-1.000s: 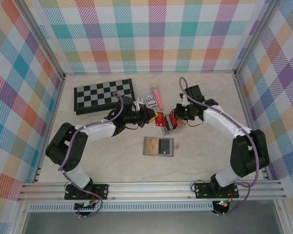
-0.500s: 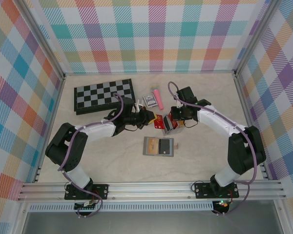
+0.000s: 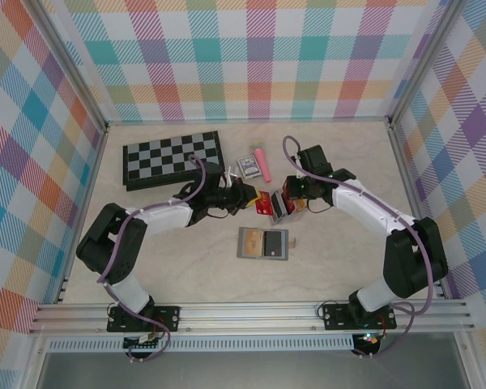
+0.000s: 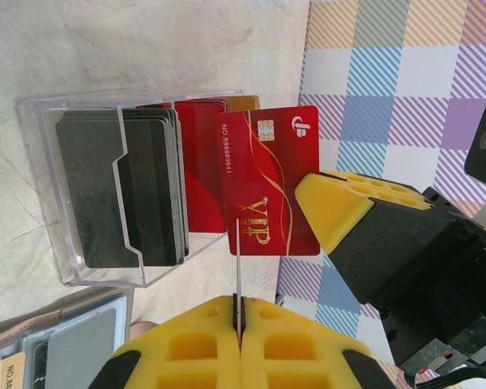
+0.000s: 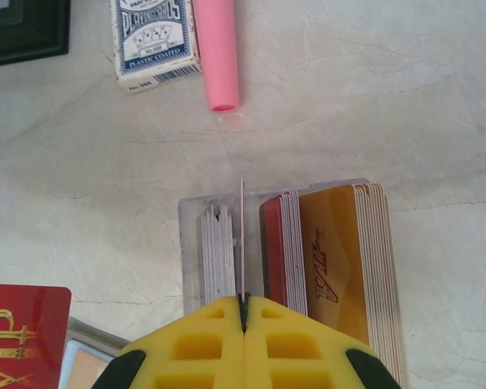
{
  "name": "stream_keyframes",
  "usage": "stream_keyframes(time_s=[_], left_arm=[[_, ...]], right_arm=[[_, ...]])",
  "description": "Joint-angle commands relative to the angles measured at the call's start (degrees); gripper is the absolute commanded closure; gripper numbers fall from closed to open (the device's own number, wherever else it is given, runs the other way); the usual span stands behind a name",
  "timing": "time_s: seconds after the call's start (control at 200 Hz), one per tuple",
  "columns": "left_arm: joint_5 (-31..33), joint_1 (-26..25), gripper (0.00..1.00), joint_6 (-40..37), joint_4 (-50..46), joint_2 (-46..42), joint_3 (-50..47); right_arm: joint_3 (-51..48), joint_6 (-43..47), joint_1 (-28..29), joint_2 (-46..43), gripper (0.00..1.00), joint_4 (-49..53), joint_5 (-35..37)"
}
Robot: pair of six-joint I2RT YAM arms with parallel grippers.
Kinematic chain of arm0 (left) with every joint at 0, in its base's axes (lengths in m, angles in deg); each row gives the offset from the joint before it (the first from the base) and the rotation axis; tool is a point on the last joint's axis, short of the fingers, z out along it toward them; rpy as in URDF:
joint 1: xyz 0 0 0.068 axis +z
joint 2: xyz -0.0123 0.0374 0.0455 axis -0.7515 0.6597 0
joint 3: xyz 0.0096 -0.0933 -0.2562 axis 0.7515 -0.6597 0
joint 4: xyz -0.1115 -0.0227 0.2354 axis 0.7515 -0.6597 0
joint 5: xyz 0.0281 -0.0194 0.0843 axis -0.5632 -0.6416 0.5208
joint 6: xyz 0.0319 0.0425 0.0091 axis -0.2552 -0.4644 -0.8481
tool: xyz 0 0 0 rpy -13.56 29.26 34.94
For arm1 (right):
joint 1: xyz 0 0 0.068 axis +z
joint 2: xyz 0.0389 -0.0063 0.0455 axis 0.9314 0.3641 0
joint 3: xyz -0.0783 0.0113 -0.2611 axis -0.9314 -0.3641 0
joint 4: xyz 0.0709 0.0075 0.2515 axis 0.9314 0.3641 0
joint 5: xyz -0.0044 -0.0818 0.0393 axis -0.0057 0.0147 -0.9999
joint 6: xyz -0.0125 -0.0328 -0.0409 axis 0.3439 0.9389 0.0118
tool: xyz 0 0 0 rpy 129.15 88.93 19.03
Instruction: Put the credit cards into the card holder
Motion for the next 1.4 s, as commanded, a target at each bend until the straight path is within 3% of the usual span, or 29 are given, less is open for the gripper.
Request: stream_keyframes(time_s=[0.0,0.58,0.695,0.855,0.96,1.065,1.18,1.255,1.395], left_arm=[[-0.7,0.32,1.0,-0.19,1.13,0.75,0.09],[-0.7,-0.11,1.0,0.76,2.53,0.85,-0.21],[-0.7,-0.16,1.0,1.03,2.91,0.76,-0.39],[-0.95,-0.37,1.0,0.97,3.24,0.77,-0.14],[-1.46,-0.34,1.0,0.82,4.4,0.94,0.0],[-2.19,-0.47,1.0,0.79,6.2,0.61,-0.1],[-3.03,-0.45,1.0,1.99,9.51,0.48,0.01],[-4.05,-0.44,1.0,3.8,12.58,0.99,0.21],[-5.05,-0.46,1.0,7.36,17.86,2.07,0.12]], right_arm=[[-0.92,1.28,0.11,1.22,0.96,0.16,0.58],[-2.97,1.83,1.69,4.37,0.92,-3.93,2.55],[-2.36,1.34,1.76,3.99,0.87,-2.85,2.38],[-1.74,0.02,1.68,1.49,0.7,-0.51,3.29],[-1.07,-2.62,1.65,-1.19,0.69,1.86,2.79],[-1.55,-7.85,-0.2,-4.84,0.71,2.73,-4.4],[-4.7,-15.03,-5.39,-7.66,0.69,-2.57,-22.74],[-5.6,-17.45,-6.56,-8.43,0.64,-5.41,-30.71],[-5.45,-19.58,-6.66,-8.69,0.6,-7.5,-37.15]])
